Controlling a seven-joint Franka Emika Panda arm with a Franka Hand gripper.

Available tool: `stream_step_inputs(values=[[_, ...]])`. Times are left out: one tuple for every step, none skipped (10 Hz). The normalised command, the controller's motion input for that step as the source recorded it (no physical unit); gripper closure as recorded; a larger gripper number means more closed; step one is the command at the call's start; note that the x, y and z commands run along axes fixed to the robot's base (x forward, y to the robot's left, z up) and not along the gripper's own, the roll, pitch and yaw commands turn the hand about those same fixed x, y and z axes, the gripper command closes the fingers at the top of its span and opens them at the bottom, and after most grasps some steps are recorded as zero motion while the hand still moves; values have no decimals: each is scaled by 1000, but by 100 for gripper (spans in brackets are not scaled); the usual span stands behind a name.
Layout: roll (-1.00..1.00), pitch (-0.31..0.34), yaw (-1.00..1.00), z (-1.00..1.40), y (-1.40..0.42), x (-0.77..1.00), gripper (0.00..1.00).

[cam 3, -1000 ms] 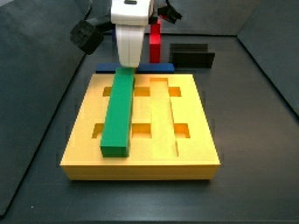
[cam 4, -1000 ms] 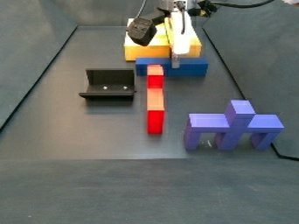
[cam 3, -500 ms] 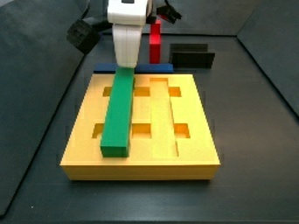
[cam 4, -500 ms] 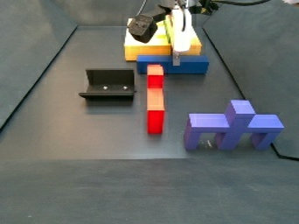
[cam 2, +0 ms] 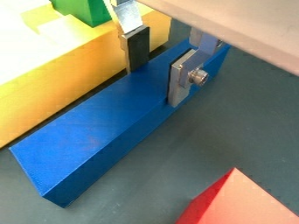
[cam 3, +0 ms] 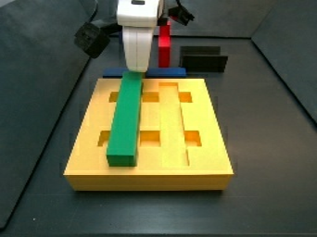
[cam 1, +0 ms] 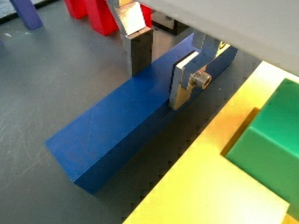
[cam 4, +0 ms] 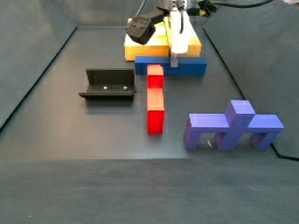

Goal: Pick up the blue object. Move up. Move to above the board. Insert the blue object.
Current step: Pick up the blue object, then move up, then move to above the board.

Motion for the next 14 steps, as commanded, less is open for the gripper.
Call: stream_step_inputs(values=[[0, 0, 0, 0, 0, 0, 100], [0, 0, 0, 0, 0, 0, 100], [0, 0, 0, 0, 0, 0, 100], [0, 0, 0, 833, 0, 0, 100], [13, 2, -17, 843, 18, -28, 100], [6, 32, -23, 668, 25, -96, 100], [-34, 11, -13, 372, 5, -68, 100], [0, 0, 0, 1400, 0, 0, 100], [-2, 20, -2, 1400, -2, 0, 100], [-29, 51, -2, 1400, -3, -39, 100], [-75, 39, -11, 1400, 6, -10, 100], [-68, 65, -12, 1400, 1, 19, 100], [-59, 94, -15, 1400, -3, 15, 100], [-52, 87, -14, 892, 4, 3, 100]])
